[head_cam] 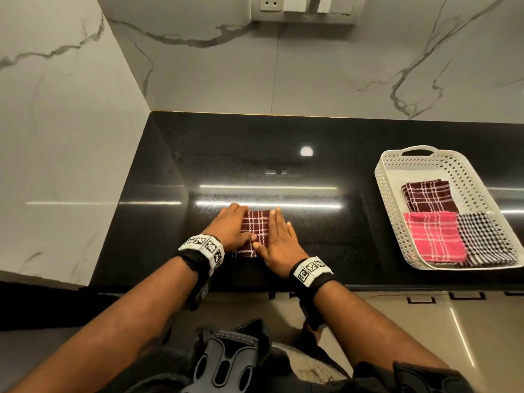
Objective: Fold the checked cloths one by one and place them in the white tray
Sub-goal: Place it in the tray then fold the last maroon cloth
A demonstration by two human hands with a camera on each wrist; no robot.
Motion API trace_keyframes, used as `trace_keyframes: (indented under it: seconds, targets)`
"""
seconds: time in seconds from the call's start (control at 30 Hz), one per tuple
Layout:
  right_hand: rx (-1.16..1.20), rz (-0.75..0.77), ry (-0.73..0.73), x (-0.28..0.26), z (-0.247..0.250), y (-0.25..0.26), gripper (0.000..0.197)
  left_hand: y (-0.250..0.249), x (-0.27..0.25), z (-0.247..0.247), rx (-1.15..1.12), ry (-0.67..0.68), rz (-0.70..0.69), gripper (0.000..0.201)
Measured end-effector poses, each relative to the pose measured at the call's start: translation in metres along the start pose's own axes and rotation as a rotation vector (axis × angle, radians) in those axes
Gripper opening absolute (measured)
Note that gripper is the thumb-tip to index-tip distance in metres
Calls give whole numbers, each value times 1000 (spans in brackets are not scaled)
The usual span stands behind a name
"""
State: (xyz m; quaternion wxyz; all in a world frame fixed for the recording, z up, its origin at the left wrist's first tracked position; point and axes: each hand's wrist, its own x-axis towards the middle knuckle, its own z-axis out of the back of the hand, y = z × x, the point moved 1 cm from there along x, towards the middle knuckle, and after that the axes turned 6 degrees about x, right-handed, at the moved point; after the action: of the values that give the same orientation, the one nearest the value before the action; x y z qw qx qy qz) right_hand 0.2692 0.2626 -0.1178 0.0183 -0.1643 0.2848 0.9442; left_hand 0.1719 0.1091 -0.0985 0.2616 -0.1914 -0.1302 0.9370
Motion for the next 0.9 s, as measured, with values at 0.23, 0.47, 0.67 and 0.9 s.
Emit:
trace_keyframes:
  seconds: [0.23, 0.47, 0.67, 0.9]
  targets:
    - [396, -43, -102, -33, 7, -23, 98, -18, 13, 15, -177, 243, 70, 52]
    - [1124, -137, -128, -69, 92, -80, 43, -107, 23, 46, -774, 377, -214, 62]
    - [1366, -184, -401, -107, 193, -160, 47, -230, 77, 50, -759, 240, -355, 40]
    - [1143, -189, -500, -114, 302, -273, 37, -361, 155, 42, -773, 239, -268, 25]
